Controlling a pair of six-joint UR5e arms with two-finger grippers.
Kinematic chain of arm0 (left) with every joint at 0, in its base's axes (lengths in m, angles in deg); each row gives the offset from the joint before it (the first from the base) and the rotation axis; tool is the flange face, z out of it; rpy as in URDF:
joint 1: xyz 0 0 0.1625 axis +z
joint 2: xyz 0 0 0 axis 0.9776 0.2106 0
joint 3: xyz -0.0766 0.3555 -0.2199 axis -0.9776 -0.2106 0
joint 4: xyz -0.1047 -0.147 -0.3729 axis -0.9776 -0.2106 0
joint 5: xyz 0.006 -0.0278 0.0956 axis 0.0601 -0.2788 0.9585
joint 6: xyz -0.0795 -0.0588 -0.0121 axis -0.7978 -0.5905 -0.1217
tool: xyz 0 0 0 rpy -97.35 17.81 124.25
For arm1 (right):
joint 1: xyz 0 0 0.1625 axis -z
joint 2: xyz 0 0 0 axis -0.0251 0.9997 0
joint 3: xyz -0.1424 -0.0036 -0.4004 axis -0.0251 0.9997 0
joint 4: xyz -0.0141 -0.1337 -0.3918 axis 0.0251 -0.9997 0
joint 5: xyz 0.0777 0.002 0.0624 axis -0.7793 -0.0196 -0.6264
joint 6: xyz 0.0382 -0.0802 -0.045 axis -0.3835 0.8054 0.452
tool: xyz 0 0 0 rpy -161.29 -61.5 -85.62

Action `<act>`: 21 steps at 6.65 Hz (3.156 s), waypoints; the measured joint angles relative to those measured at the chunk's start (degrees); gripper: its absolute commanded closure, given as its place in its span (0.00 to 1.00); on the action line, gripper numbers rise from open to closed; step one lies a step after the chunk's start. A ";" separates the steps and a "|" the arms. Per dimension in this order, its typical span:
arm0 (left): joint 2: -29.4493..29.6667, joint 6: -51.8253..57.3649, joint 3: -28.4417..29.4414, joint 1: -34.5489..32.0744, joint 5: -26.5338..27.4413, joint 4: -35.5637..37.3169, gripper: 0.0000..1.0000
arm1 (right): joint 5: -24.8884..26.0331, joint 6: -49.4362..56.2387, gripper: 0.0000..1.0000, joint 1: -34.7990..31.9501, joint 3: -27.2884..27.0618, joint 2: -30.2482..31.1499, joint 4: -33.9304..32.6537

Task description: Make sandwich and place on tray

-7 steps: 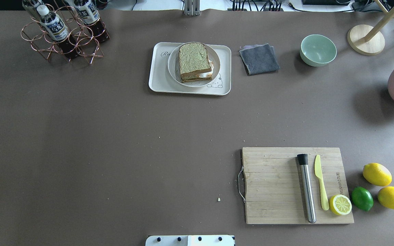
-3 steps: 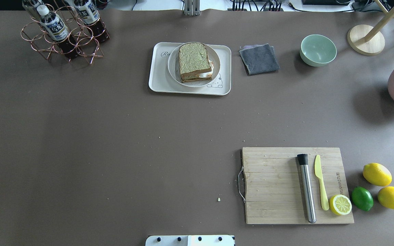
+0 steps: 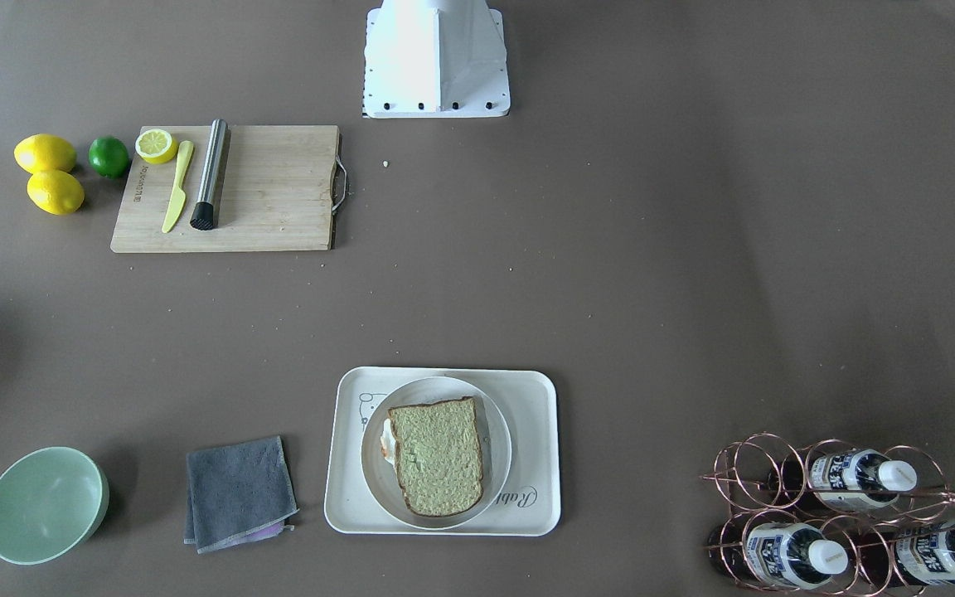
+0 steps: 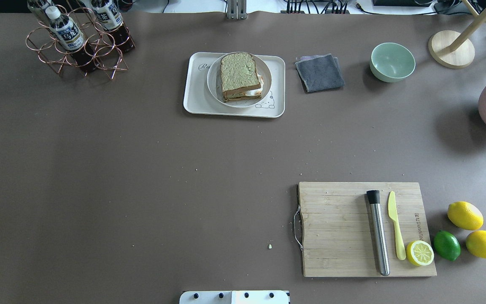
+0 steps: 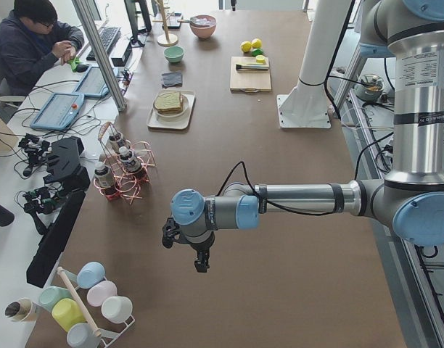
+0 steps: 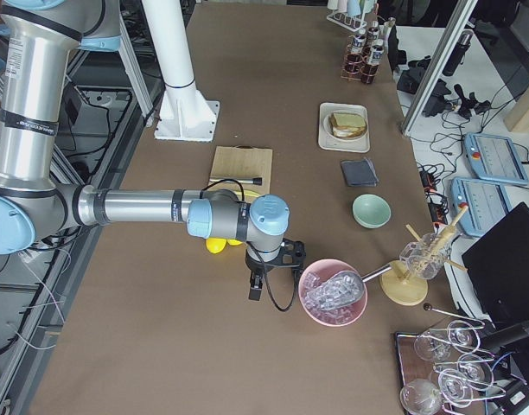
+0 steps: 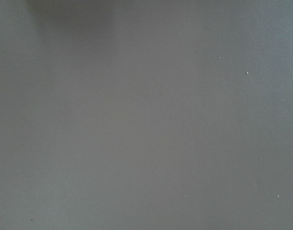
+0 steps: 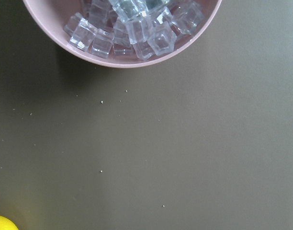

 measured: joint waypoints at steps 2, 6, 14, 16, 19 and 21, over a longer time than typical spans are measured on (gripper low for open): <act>-0.67 0.01 -0.35 0.02 0.00 -0.28 0.03 | 0.00 0.00 0.00 0.00 0.08 -0.05 0.00; -0.45 0.22 -0.71 0.03 -0.74 -0.39 0.03 | 0.00 0.00 0.00 0.00 0.23 -0.01 0.00; -0.69 0.17 -0.60 0.03 -0.77 -0.39 0.03 | 0.18 -0.12 0.00 -0.10 -0.28 -0.46 0.07; -0.69 0.16 -0.61 0.03 -0.79 -0.39 0.03 | 0.18 -0.39 0.00 -1.00 -0.01 -1.14 1.18; -0.71 0.22 -1.15 -0.05 -0.79 -0.43 0.03 | 0.15 -0.41 0.00 -1.96 0.40 -1.14 3.55; -0.91 0.25 -2.39 -0.16 -0.79 -0.40 0.03 | 0.17 -0.36 0.00 -2.02 0.40 -1.02 3.68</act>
